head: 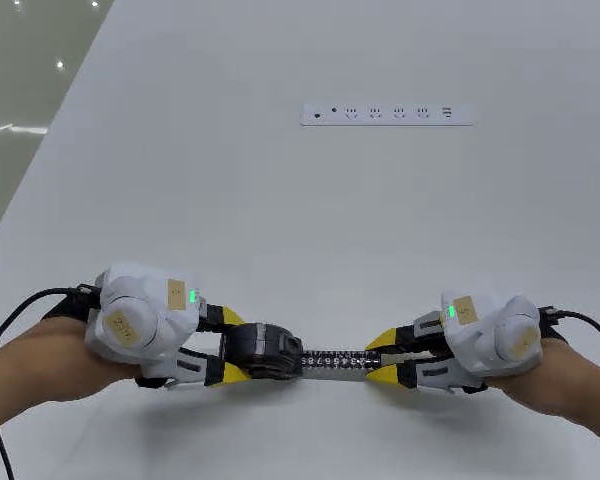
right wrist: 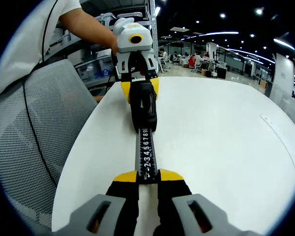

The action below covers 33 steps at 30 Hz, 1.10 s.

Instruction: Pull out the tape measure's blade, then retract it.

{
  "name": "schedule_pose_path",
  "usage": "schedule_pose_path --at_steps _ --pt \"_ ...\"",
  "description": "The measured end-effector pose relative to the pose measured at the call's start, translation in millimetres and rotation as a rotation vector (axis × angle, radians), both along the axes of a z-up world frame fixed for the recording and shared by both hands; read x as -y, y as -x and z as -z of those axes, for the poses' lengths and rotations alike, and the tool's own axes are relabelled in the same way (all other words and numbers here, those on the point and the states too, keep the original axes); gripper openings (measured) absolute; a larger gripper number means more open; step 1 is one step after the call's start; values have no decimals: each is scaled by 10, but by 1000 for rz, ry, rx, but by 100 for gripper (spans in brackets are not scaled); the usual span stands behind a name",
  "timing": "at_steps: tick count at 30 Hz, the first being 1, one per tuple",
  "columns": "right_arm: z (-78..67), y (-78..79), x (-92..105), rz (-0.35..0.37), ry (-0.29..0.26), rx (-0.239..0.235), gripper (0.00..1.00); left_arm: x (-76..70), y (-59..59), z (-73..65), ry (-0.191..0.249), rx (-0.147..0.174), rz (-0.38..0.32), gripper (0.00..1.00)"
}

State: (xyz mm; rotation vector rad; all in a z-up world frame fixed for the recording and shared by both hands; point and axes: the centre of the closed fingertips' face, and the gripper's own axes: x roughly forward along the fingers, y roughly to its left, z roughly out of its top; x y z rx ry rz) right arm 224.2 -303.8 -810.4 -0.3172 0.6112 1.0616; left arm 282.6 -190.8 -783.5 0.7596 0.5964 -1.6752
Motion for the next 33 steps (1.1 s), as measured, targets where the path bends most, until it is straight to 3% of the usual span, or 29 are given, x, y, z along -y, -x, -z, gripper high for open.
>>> schedule_pose_path --at_steps 33 --pt "1 335 763 86 53 -73 11 20 3 9 -23 0 1 27"
